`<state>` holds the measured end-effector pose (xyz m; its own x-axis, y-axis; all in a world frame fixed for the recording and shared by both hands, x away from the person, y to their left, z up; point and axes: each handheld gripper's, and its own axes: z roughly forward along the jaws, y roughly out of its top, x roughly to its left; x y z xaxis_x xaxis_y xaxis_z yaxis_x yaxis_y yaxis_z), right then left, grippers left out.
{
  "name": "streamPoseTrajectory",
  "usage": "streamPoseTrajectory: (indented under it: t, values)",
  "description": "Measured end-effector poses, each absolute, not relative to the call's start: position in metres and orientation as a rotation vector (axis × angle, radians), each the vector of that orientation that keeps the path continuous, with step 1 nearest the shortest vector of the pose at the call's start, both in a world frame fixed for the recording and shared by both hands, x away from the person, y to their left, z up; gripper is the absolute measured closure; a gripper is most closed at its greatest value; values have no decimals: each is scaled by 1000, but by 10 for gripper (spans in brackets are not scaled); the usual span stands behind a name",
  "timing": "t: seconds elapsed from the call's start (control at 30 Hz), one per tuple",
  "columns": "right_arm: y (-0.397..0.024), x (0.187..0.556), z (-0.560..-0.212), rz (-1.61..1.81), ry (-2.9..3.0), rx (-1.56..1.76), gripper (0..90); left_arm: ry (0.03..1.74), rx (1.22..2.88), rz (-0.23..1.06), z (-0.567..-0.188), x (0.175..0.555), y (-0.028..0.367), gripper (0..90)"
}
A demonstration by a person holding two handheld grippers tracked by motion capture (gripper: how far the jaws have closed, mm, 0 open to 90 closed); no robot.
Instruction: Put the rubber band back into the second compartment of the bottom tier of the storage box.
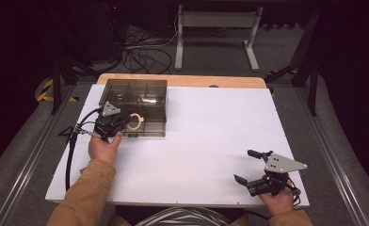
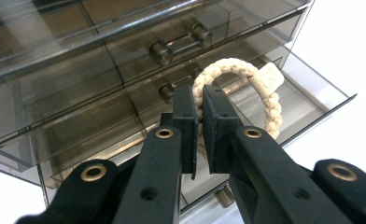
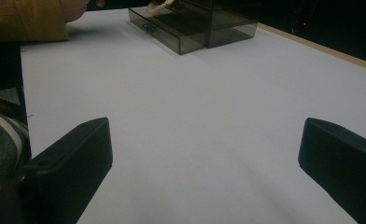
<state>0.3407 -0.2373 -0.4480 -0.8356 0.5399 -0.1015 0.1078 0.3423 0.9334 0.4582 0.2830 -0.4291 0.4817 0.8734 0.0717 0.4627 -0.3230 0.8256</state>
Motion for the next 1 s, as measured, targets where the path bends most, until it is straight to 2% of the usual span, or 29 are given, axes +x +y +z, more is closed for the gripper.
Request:
streamPoseTrajectory:
  t: [1.0]
  values:
    - [-237, 341, -448, 1501, 2220, 562, 36, 1152, 2006, 673, -442, 465, 282, 839]
